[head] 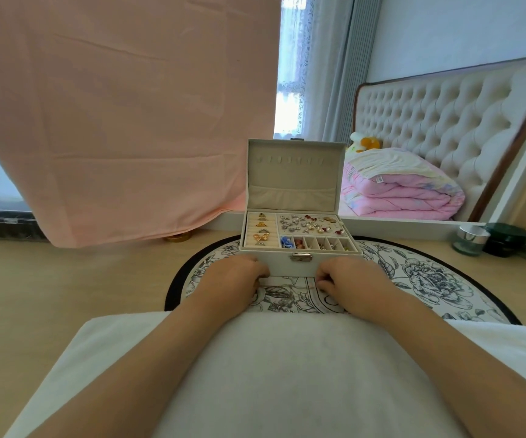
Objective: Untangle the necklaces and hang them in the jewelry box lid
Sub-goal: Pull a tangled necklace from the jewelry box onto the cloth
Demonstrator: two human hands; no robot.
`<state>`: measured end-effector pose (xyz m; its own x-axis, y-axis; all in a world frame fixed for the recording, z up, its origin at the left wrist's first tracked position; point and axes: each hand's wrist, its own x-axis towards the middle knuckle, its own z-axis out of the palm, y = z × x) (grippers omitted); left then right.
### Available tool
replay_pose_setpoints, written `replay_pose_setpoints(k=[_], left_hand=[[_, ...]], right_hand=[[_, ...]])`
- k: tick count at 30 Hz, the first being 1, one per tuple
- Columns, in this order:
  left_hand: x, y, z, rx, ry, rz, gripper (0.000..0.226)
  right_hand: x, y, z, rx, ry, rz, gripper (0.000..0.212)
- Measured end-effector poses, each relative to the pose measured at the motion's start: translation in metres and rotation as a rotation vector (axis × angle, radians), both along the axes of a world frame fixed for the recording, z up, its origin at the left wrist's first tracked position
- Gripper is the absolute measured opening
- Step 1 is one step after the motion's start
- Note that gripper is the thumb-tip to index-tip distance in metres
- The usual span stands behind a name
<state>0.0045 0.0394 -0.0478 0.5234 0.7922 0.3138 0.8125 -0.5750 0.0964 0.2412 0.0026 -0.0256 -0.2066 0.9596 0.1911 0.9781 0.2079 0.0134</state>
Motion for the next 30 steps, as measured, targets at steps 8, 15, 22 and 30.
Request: replay_pose_setpoints(k=[8,15,22,30], left_hand=[[0.013,-0.015,0.008,-0.263,-0.126,-0.15,0.024],[0.001,-0.009,0.026,-0.503,-0.045,-0.151,0.009],[0.005,-0.003,0.023,-0.333,-0.12,0.0,0.018],[0.013,0.005,0.0,-0.005,0.017,-0.05,0.022]], right_hand=[[-0.007,0.002,-0.005,0.008,0.007,0.111,0.028],[-0.005,0.004,-0.007,-0.011,-0.007,0.095,0.021],[-0.005,0.005,-0.007,0.09,-0.12,0.042,0.02],[-0.013,0.014,-0.015,0.063,0.037,0.13,0.021]])
